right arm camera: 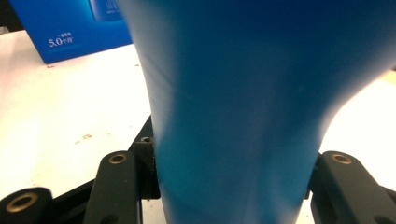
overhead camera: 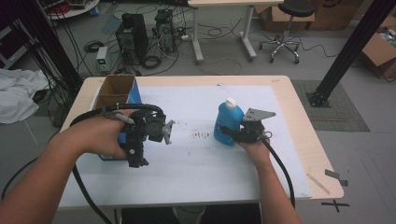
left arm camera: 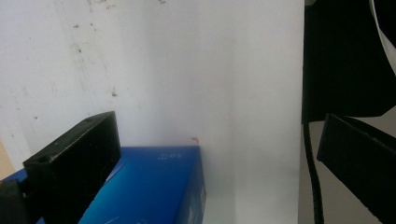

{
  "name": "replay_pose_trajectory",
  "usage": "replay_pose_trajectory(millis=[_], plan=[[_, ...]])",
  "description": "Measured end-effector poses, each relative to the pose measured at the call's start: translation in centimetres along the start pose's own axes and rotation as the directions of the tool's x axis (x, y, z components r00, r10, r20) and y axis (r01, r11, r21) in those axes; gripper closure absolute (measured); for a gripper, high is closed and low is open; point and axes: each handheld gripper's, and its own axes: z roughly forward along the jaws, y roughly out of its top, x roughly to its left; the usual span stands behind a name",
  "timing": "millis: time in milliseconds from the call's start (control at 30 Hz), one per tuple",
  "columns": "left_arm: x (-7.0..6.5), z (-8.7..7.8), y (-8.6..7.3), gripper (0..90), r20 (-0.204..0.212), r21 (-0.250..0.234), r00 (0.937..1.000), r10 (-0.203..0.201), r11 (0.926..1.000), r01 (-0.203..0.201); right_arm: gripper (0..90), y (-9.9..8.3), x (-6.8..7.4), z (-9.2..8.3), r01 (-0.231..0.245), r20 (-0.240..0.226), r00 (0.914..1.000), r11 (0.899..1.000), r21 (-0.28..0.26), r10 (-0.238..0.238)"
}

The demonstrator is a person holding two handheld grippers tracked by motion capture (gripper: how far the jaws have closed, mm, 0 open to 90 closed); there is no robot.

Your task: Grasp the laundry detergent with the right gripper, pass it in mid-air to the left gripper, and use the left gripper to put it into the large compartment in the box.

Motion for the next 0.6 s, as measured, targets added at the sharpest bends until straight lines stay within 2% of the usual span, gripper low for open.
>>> replay_pose_trajectory(millis=[200,233,300,333,367,433,500,533,567,600], plan=[[0.3,-0.2,0.2,0.1,0.0,-0.006,1.0,-0.009,0.9999,0.009,46.4,1.3,0.2,-1.2,0.03,-0.042,0.9986,0.999,-0.01,-0.031],[0.5,-0.3,0.3,0.1,-0.002,-0.01,1.0,-0.009,0.9999,0.009,46.4,2.0,0.4,-1.8,0.048,-0.076,0.9959,0.999,-0.01,-0.049],[0.6,-0.3,0.3,0.1,-0.002,-0.011,1.0,-0.008,0.9999,0.008,46.4,2.6,0.7,-2.1,0.069,-0.106,0.992,0.998,-0.003,-0.069],[0.7,-0.4,0.4,0.1,0.001,-0.014,1.0,-0.01,0.9999,0.01,46.4,2.6,0.7,-2.1,0.069,-0.106,0.992,0.998,-0.003,-0.069],[0.8,-0.5,0.4,0.1,0.0,-0.016,1.0,-0.008,0.9998,0.008,46.4,3.3,1.3,-2.5,0.095,-0.15,0.9842,0.995,0.006,-0.093],[1.0,-0.5,0.6,0.1,0.004,-0.017,0.9999,-0.01,0.9998,0.01,46.4,3.8,1.9,-2.6,0.12,-0.184,0.9762,0.993,0.016,-0.115],[1.1,-0.5,0.7,0.1,0.004,-0.019,0.9999,-0.01,0.9998,0.01,46.3,4.3,2.6,-2.5,0.148,-0.225,0.9642,0.989,0.022,-0.14],[1.2,-0.5,0.8,0.1,0.005,-0.021,0.9999,-0.011,0.9997,0.011,46.3,4.3,2.6,-2.5,0.148,-0.225,0.9642,0.989,0.022,-0.14],[1.4,-0.5,1.1,0.1,0.009,-0.02,0.9999,-0.011,0.9997,0.011,46.3,4.6,3.5,-2.3,0.167,-0.272,0.95,0.986,0.026,-0.154],[1.4,-0.5,1.1,0.1,0.009,-0.02,0.9999,-0.011,0.9997,0.011,46.3,4.6,3.5,-2.3,0.167,-0.272,0.95,0.986,0.026,-0.154]])
